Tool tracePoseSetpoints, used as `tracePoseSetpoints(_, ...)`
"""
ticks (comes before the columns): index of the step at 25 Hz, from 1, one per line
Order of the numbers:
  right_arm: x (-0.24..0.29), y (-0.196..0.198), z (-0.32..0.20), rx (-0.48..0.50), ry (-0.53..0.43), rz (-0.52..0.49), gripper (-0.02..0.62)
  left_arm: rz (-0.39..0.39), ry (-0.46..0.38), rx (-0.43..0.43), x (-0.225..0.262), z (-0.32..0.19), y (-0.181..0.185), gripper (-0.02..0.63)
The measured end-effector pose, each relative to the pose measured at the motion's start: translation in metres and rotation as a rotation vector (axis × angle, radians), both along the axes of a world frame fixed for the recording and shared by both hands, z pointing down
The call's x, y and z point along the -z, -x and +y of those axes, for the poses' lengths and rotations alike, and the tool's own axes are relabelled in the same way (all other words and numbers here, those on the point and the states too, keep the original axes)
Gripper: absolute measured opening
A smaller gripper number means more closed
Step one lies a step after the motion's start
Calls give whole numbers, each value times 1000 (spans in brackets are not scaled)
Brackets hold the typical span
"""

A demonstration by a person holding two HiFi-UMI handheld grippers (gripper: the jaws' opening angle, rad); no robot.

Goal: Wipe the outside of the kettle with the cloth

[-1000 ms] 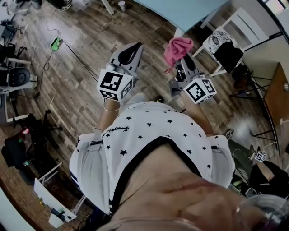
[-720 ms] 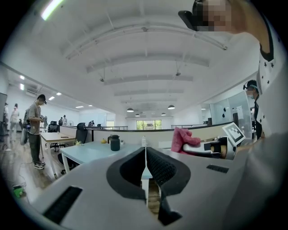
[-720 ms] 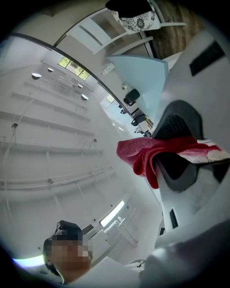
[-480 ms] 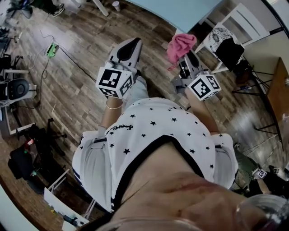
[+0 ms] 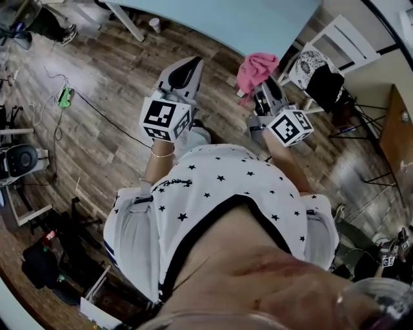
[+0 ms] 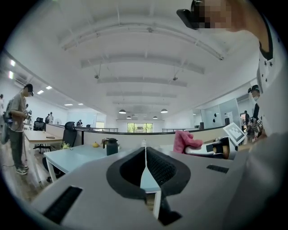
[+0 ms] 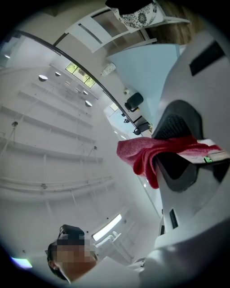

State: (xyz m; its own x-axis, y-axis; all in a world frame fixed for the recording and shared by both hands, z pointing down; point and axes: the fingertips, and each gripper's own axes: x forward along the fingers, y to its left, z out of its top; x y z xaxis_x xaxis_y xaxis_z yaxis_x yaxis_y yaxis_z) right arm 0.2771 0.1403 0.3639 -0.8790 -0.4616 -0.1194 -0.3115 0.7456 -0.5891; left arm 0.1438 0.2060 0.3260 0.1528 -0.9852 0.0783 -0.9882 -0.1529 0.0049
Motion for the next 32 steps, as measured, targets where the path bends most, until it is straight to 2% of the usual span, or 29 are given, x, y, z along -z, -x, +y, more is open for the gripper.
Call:
tracePoseSetpoints(6, -7, 48, -29, -11, 19, 17, 67, 36, -8, -14, 2, -28, 51, 34)
tracePoseSetpoints(21, -14, 155, -69, -41, 30, 22, 67, 15, 25, -9, -14, -52, 160, 33)
tracePoseSetpoints(26, -14, 179, -81, -47, 26, 33, 67, 3, 18, -2, -13, -55, 185, 34)
tracePoseSetpoints(32, -10, 199, -86, -28, 15, 34, 67, 26, 31, -4, -21, -64, 203, 34)
